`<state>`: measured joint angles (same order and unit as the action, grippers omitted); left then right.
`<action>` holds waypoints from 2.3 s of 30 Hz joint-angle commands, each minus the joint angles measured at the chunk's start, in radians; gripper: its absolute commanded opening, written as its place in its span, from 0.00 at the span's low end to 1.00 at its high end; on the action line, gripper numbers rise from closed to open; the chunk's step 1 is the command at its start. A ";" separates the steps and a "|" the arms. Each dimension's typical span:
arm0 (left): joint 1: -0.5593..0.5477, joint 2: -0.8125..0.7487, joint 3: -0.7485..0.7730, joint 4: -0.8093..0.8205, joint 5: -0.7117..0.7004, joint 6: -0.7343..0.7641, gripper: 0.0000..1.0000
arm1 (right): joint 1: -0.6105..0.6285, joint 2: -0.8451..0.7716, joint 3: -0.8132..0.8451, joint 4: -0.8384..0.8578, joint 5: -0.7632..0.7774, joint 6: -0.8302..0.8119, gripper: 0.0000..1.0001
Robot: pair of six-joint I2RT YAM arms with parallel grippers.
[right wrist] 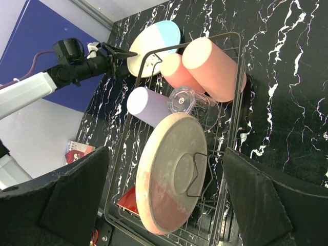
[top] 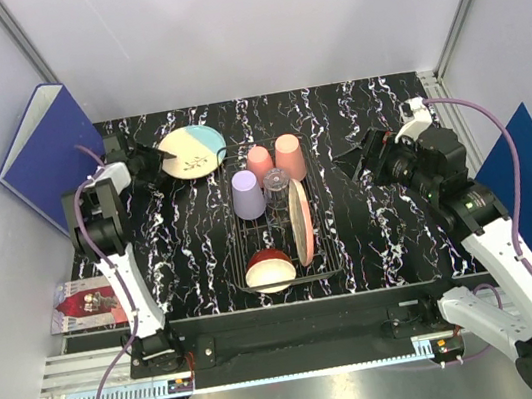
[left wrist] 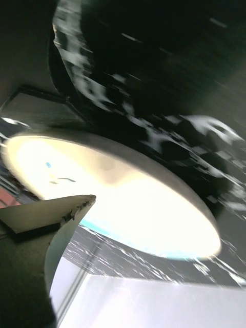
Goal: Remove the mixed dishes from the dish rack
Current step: Place the plate at the center of the board, then pick up the plate from the dish rack.
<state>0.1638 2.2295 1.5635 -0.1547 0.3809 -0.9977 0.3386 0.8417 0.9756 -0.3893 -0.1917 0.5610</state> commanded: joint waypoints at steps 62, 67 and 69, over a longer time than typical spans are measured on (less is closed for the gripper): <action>-0.408 -1.542 -0.685 -0.381 -0.408 0.298 0.92 | 0.582 0.579 0.336 -0.387 0.488 -0.003 0.35; -0.406 -1.525 -0.685 -0.381 -0.409 0.298 0.92 | 0.580 0.577 0.365 -0.414 0.502 -0.003 0.09; -0.406 -1.521 -0.685 -0.379 -0.409 0.300 0.92 | 0.580 0.573 0.374 -0.424 0.509 -0.004 0.00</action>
<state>-0.2398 0.6987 0.8783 -0.5606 -0.0315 -0.7219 0.9104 1.4403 1.3071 -0.8196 0.3061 0.5816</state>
